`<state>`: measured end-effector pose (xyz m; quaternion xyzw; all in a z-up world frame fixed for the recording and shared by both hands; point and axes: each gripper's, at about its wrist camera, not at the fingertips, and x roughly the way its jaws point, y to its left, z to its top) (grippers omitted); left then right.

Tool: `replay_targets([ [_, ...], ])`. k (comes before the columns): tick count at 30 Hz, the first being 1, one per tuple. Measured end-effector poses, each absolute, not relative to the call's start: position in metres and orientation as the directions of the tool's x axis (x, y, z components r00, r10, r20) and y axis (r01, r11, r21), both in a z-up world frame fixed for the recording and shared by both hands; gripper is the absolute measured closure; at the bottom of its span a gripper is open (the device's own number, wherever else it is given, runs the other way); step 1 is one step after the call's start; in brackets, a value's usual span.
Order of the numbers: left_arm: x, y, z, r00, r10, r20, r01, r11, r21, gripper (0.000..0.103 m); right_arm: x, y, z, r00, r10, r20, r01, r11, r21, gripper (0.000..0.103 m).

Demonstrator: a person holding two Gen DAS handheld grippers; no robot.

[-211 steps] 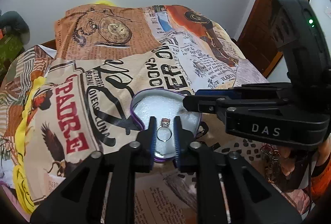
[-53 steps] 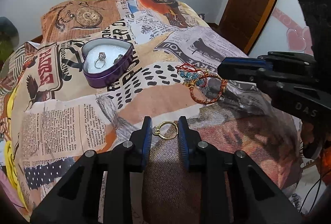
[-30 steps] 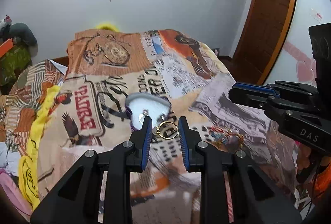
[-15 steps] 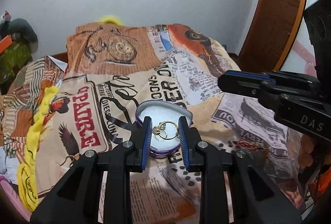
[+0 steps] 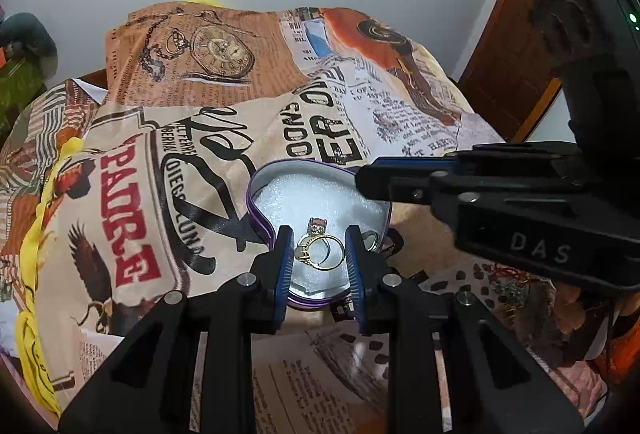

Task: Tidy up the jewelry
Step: 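Carry both rings into the heart tin and open both tools to release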

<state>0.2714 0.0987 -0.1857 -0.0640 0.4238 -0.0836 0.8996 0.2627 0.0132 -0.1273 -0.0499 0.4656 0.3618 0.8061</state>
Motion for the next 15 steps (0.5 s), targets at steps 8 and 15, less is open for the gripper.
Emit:
replay_targets([
  [8, 0.2757, 0.0969, -0.1916, 0.612, -0.205, -0.764, 0.097, 0.978, -0.184, 0.078, 0.2689, 0.0119, -0.1327, 0.280, 0.537, -0.796, -0.611, 0.739, 0.284, 0.094],
  [15, 0.2737, 0.0929, -0.1875, 0.617, -0.177, -0.767, 0.097, 0.984, -0.149, 0.078, 0.2697, 0.0074, -0.1280, 0.273, 0.545, -0.793, -0.600, 0.741, 0.302, 0.081],
])
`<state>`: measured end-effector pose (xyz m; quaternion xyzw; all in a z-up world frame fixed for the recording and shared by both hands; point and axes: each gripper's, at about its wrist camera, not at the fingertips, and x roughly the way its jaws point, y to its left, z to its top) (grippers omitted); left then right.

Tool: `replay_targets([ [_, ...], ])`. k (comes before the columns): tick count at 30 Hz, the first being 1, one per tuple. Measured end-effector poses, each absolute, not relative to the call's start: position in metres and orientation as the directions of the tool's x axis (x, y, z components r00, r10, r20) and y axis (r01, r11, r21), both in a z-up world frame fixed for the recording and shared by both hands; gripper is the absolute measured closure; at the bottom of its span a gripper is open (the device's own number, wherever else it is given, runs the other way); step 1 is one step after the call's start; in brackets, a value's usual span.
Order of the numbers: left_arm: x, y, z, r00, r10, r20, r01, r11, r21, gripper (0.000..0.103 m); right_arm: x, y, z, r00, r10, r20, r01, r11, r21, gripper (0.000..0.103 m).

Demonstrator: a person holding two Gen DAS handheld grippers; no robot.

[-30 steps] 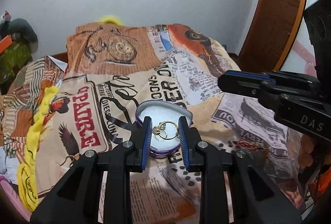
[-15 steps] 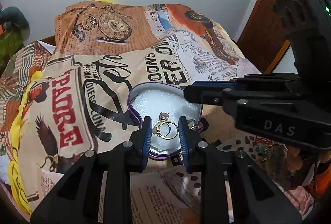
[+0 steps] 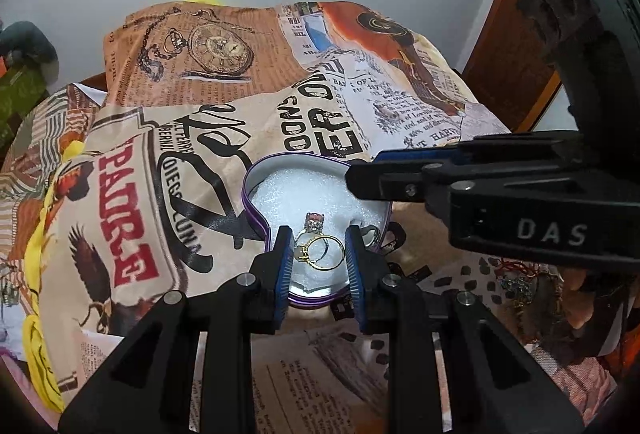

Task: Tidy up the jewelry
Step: 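Carry both rings into the heart tin and open both tools to release, then move both open tools back to the jewelry pile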

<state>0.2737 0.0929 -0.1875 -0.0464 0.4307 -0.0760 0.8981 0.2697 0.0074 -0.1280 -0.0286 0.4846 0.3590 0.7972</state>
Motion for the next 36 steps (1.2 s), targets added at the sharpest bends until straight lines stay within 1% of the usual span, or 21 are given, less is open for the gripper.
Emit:
replay_targets([
  [5, 0.270, 0.096, -0.180, 0.624, -0.165, -0.764, 0.077, 0.986, -0.150, 0.078, 0.264, -0.002, -0.116, 0.304, 0.544, -0.782, -0.598, 0.748, 0.289, 0.081],
  [14, 0.248, 0.096, -0.150, 0.657, -0.143, -0.740, 0.057, 0.988, -0.140, 0.076, 0.235, -0.022, -0.091, 0.396, 0.495, -0.774, -0.610, 0.771, 0.181, 0.079],
  [16, 0.241, 0.096, -0.144, 0.661, -0.140, -0.737, 0.052, 0.989, -0.141, 0.076, 0.224, -0.028, -0.086, 0.418, 0.483, -0.769, -0.610, 0.776, 0.157, 0.074],
  [18, 0.234, 0.096, -0.138, 0.666, -0.135, -0.734, 0.048, 0.989, -0.138, 0.076, 0.216, -0.034, -0.081, 0.441, 0.478, -0.760, -0.610, 0.780, 0.136, 0.060],
  [20, 0.224, 0.095, -0.132, 0.672, -0.129, -0.730, 0.045, 0.990, -0.134, 0.074, 0.207, -0.039, -0.077, 0.458, 0.472, -0.753, -0.610, 0.783, 0.120, 0.055],
  [24, 0.208, 0.091, -0.123, 0.679, -0.110, -0.726, 0.039, 0.993, -0.114, 0.072, 0.194, -0.052, -0.075, 0.461, 0.461, -0.758, -0.594, 0.795, 0.122, 0.055],
  [29, 0.188, 0.085, -0.117, 0.674, -0.140, -0.725, 0.053, 0.989, -0.142, 0.071, 0.179, -0.077, -0.071, 0.498, 0.417, -0.760, -0.560, 0.824, 0.085, 0.055],
  [36, 0.184, 0.059, -0.136, 0.621, -0.171, -0.765, 0.092, 0.985, -0.145, 0.070, 0.167, -0.115, -0.073, 0.527, 0.388, -0.756, -0.511, 0.856, 0.083, 0.054],
])
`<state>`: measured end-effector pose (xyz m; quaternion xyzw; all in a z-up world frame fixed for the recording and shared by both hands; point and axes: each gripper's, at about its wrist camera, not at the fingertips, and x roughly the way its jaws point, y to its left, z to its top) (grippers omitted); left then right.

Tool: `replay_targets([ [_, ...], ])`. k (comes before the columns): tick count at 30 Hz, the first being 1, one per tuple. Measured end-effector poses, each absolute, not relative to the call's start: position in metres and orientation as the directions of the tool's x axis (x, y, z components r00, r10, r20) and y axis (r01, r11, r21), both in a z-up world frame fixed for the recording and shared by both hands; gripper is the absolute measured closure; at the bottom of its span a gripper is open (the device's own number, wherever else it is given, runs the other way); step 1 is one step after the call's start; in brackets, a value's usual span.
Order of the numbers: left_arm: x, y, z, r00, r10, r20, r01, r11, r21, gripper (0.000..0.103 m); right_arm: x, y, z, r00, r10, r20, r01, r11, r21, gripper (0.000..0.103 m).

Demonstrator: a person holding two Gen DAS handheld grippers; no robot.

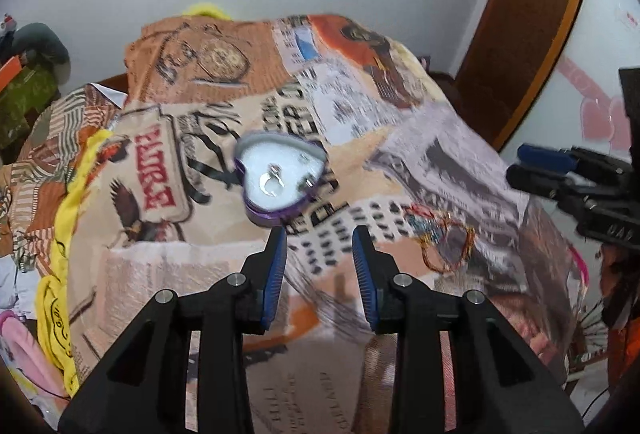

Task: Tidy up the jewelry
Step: 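Move both open tools back to the jewelry pile, then grasp a beaded piece with the left tool while the right tool grasps a ring, lift toward tin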

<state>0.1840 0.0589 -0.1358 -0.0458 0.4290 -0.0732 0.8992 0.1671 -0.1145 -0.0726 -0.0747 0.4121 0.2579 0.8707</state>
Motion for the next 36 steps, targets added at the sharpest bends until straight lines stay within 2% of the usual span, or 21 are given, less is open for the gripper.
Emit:
replay_targets([
  [5, 0.191, 0.027, -0.156, 0.589, -0.184, -0.787, 0.134, 0.983, -0.129, 0.070, 0.162, -0.136, -0.086, 0.530, 0.345, -0.775, -0.481, 0.875, 0.060, 0.054],
  [8, 0.198, 0.008, -0.165, 0.546, -0.236, -0.804, 0.180, 0.970, -0.162, 0.071, 0.159, -0.149, -0.091, 0.541, 0.329, -0.774, -0.456, 0.888, 0.059, 0.054],
  [12, 0.212, -0.012, -0.180, 0.473, -0.306, -0.826, 0.211, 0.950, -0.231, 0.082, 0.159, -0.165, -0.096, 0.532, 0.345, -0.773, -0.439, 0.893, 0.096, 0.054],
  [16, 0.220, -0.025, -0.184, 0.473, -0.293, -0.831, 0.214, 0.953, -0.214, 0.083, 0.160, -0.173, -0.101, 0.522, 0.359, -0.774, -0.435, 0.892, 0.120, 0.054],
  [24, 0.232, -0.029, -0.181, 0.469, -0.327, -0.820, 0.199, 0.944, -0.262, 0.083, 0.165, -0.174, -0.118, 0.488, 0.389, -0.782, -0.443, 0.882, 0.162, 0.054],
  [31, 0.242, -0.026, -0.188, 0.471, -0.362, -0.804, 0.181, 0.932, -0.313, 0.099, 0.165, -0.173, -0.125, 0.475, 0.403, -0.783, -0.451, 0.875, 0.177, 0.054],
  [36, 0.237, -0.027, -0.181, 0.504, -0.332, -0.798, 0.191, 0.943, -0.272, 0.099, 0.168, -0.172, -0.125, 0.479, 0.414, -0.774, -0.451, 0.873, 0.188, 0.054],
])
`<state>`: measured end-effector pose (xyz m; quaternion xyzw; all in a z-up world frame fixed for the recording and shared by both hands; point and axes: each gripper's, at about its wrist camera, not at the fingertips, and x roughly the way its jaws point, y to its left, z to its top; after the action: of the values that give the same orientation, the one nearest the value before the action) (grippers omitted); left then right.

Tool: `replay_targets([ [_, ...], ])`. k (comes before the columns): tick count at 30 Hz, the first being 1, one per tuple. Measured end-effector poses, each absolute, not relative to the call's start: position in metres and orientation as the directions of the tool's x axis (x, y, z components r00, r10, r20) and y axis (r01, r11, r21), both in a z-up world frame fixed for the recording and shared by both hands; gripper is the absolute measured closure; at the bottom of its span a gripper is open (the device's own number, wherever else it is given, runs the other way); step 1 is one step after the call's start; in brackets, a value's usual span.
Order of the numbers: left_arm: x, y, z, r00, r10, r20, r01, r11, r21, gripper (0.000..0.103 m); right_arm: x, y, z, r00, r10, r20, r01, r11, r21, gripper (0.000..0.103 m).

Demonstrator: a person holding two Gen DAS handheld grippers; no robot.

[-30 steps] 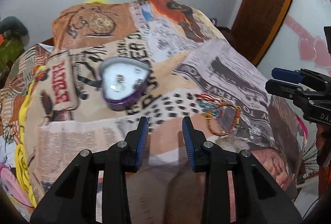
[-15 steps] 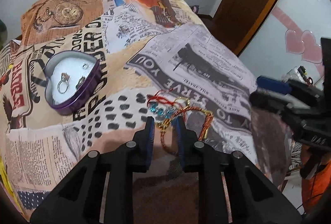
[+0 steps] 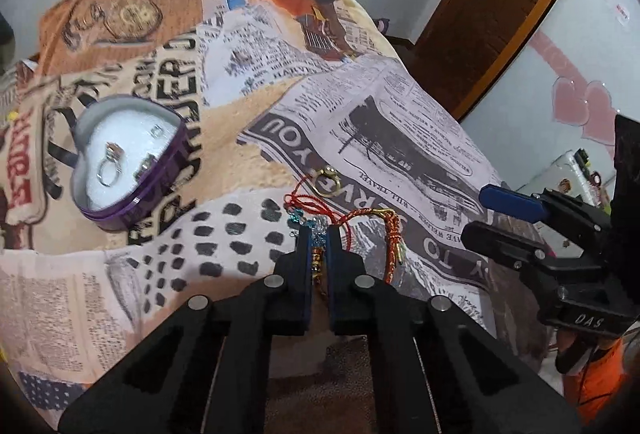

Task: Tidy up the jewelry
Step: 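Grasp a beaded piece with the left tool while the right tool grasps a ring, lift toward tin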

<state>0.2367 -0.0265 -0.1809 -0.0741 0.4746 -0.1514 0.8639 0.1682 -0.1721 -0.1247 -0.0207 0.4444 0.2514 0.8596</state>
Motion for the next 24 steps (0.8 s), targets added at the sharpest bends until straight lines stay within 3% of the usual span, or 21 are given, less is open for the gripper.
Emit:
replay_targets([
  [10, 0.217, -0.003, -0.148, 0.580, -0.322, -0.748, 0.193, 0.947, -0.258, 0.099, 0.177, -0.159, -0.124, 0.475, 0.429, -0.769, -0.454, 0.867, 0.204, 0.054],
  [19, 0.199, 0.025, -0.137, 0.661, -0.201, -0.723, 0.143, 0.980, -0.142, 0.099, 0.178, -0.130, -0.123, 0.447, 0.473, -0.759, -0.532, 0.823, 0.200, 0.054],
  [24, 0.192, 0.032, -0.147, 0.645, -0.218, -0.732, 0.160, 0.976, -0.149, 0.099, 0.182, -0.103, -0.125, 0.432, 0.452, -0.781, -0.587, 0.798, 0.137, 0.066],
])
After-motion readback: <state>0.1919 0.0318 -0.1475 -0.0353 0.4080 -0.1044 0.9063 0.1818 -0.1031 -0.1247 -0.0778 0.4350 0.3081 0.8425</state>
